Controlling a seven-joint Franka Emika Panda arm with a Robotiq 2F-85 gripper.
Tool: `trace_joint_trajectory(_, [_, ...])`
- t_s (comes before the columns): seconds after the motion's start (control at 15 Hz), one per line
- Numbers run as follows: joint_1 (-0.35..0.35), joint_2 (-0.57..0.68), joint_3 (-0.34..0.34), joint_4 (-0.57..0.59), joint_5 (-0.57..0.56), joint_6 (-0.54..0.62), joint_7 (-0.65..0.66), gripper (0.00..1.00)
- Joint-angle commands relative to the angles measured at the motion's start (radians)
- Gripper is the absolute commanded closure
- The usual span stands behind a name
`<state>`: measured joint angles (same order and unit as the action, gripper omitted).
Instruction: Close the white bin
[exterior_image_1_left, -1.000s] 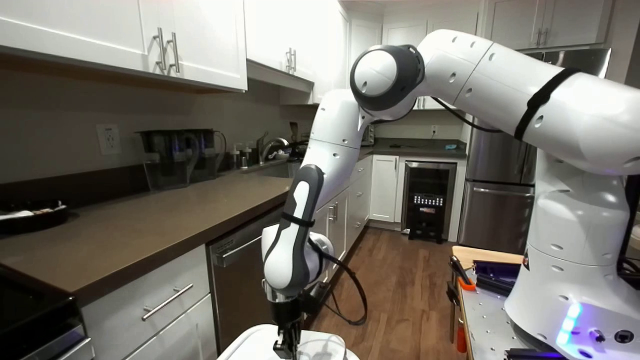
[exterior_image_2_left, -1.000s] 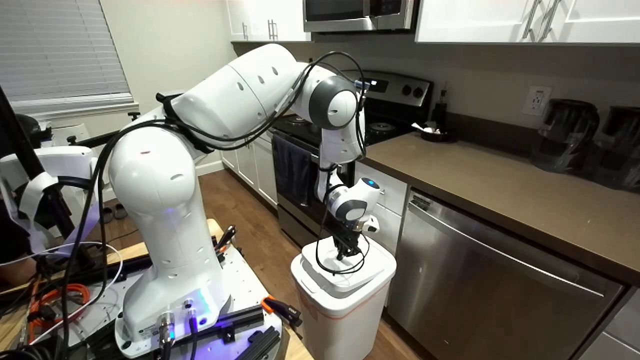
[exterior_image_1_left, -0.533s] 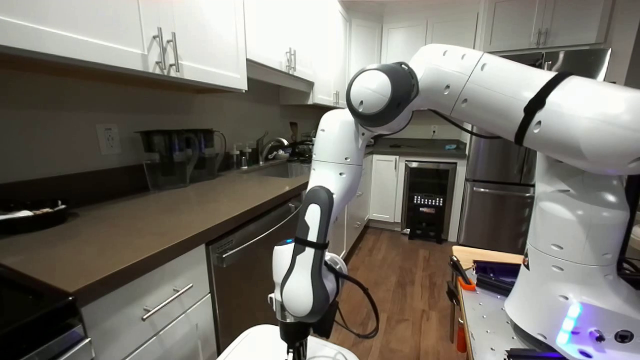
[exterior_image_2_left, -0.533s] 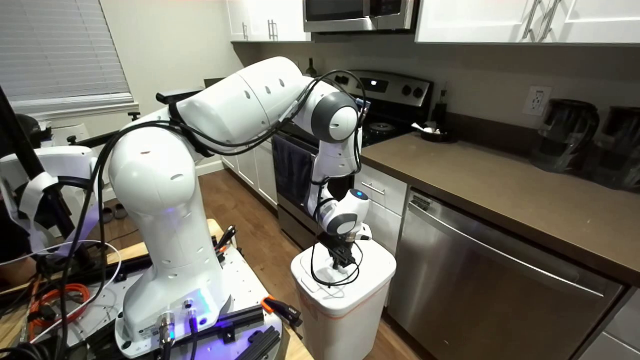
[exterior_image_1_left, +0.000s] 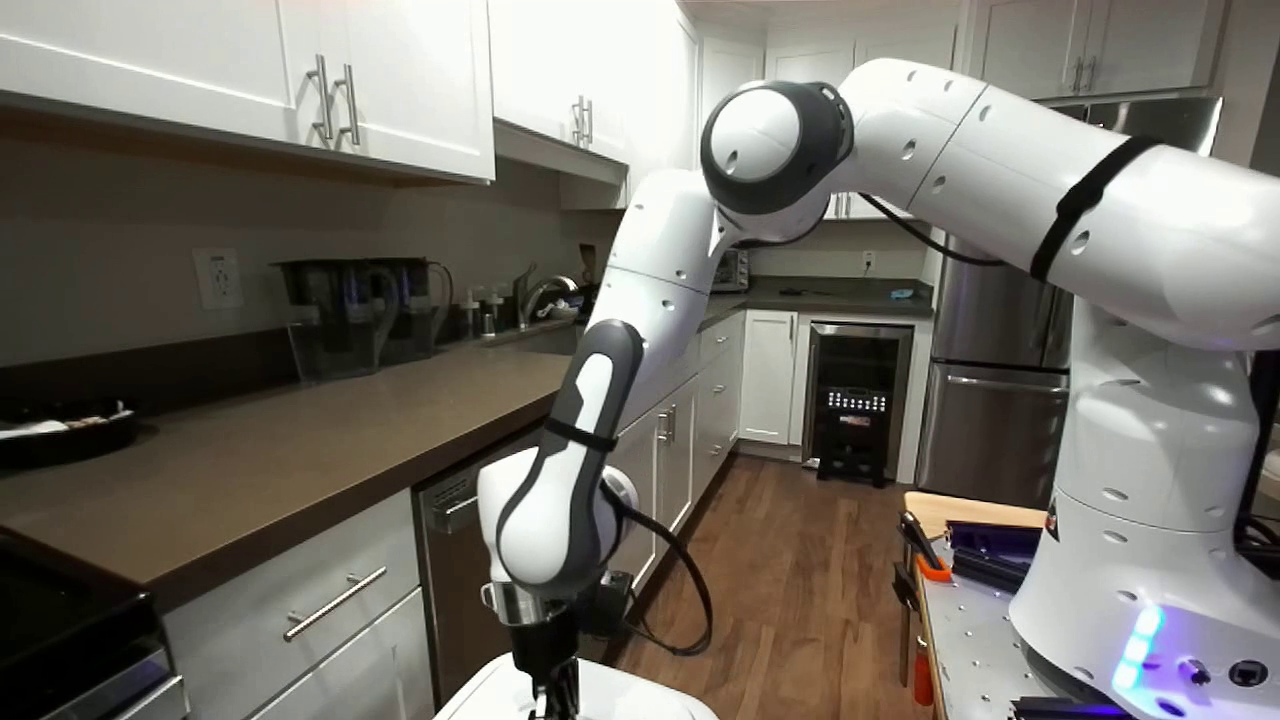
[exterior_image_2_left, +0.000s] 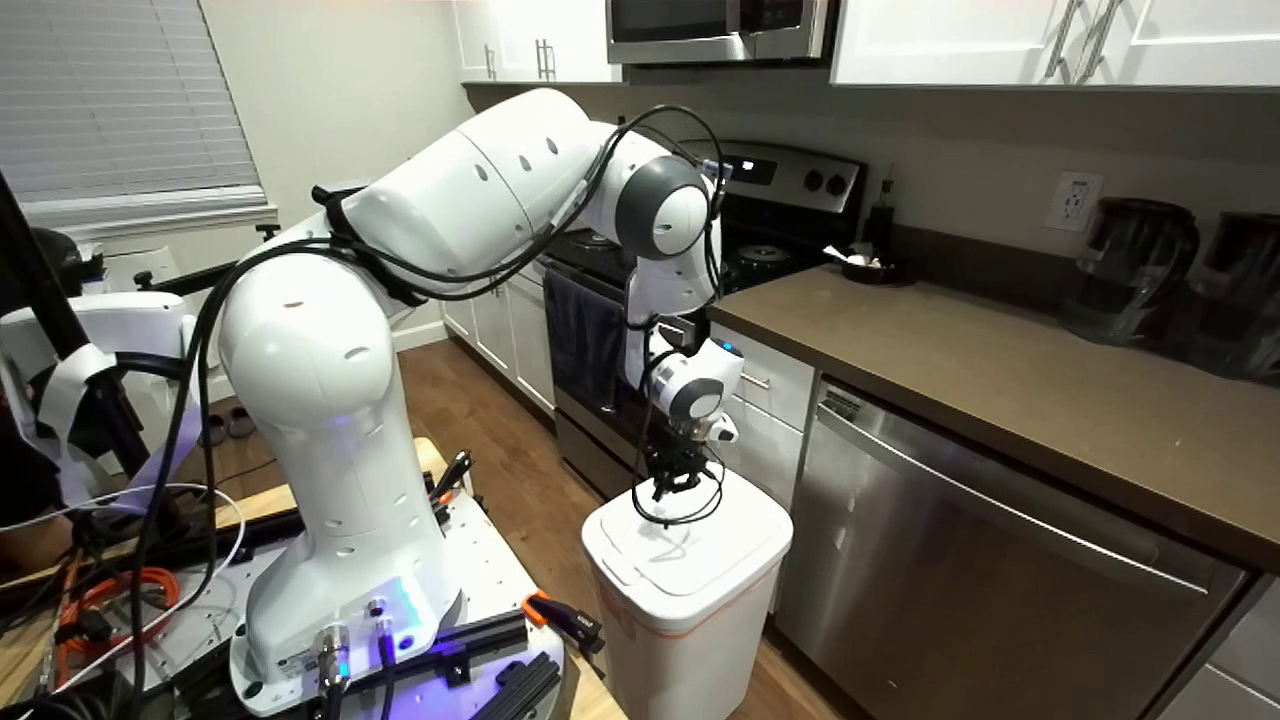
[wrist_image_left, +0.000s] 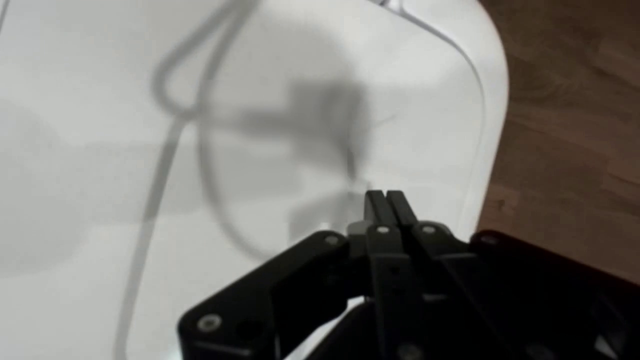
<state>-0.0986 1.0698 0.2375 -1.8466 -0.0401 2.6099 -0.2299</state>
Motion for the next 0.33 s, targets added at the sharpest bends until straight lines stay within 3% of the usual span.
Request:
trace_joint_trajectory(0.0, [0.017, -0.101, 0.014, 0.036, 0.024, -0.206, -0.023, 0.95])
trace_joint_trajectory(0.27, [0.057, -0.17, -0.013, 0.082, 0.022, -0.342, -0.02, 0.95])
